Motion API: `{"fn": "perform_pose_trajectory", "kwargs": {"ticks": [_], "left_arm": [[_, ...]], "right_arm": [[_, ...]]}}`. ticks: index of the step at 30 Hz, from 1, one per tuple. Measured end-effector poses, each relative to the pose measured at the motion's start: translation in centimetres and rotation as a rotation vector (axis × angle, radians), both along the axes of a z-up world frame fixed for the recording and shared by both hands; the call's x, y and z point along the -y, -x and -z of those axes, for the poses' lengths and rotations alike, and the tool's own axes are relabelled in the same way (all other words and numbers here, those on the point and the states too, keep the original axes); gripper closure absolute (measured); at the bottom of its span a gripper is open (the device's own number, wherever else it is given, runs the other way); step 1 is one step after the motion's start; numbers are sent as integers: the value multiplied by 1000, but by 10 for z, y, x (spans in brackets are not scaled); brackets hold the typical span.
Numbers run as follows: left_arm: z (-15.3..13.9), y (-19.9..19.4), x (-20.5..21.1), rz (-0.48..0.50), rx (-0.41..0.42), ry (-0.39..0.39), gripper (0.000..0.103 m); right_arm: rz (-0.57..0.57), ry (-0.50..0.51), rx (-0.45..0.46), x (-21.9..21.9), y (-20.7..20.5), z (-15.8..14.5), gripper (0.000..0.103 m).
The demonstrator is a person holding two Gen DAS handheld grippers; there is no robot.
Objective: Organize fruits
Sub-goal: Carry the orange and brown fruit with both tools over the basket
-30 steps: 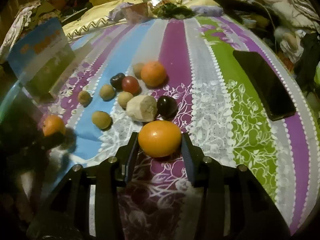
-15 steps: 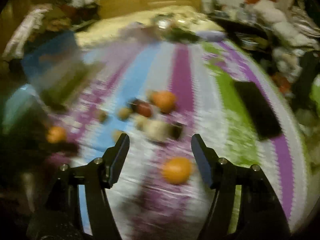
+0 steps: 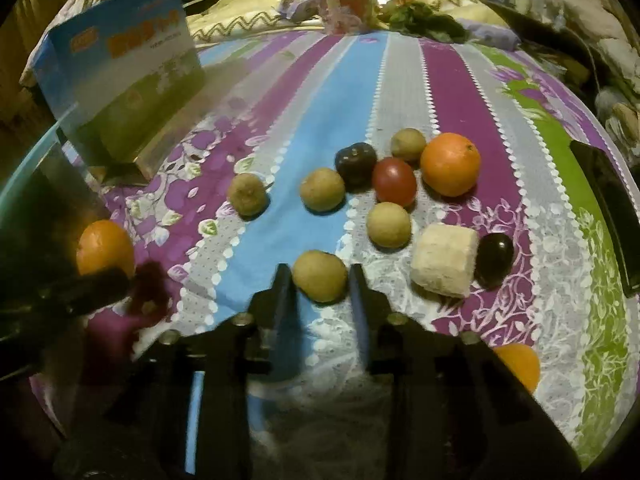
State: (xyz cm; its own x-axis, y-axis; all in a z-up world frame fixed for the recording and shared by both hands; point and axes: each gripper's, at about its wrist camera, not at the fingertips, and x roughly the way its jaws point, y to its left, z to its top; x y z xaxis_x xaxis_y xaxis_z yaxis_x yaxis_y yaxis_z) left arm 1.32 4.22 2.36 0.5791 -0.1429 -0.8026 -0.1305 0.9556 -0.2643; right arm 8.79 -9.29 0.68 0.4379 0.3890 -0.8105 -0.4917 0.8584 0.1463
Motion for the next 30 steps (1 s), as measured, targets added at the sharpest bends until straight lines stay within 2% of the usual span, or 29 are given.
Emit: {"fn": "perform_pose_trajectory", "kwargs": {"ticks": [5,10,15,21,25,30], "left_arm": [[-11,3,-4,-4,22,-3,60],[-52,13,-20,-45,77,-46,60],[-101,31,-54,-133,114,-96,60],[-144,69,-115,-281,114,-142,60],[-161,107,-166,-398,110,-126,60],[-171,151,-226,-518,92,-102,60]], "right_arm": [[16,-3,30,0,8,-18,76],[35,-31,55,-10,19,-62,76],[6,-72,72,-35,31,-108,76],[-106,-122,95,-94,48,-159,76],[-191,-142,98,-140,62,-180,76],[-302,-147,77,-205,80,-191,76]]}}
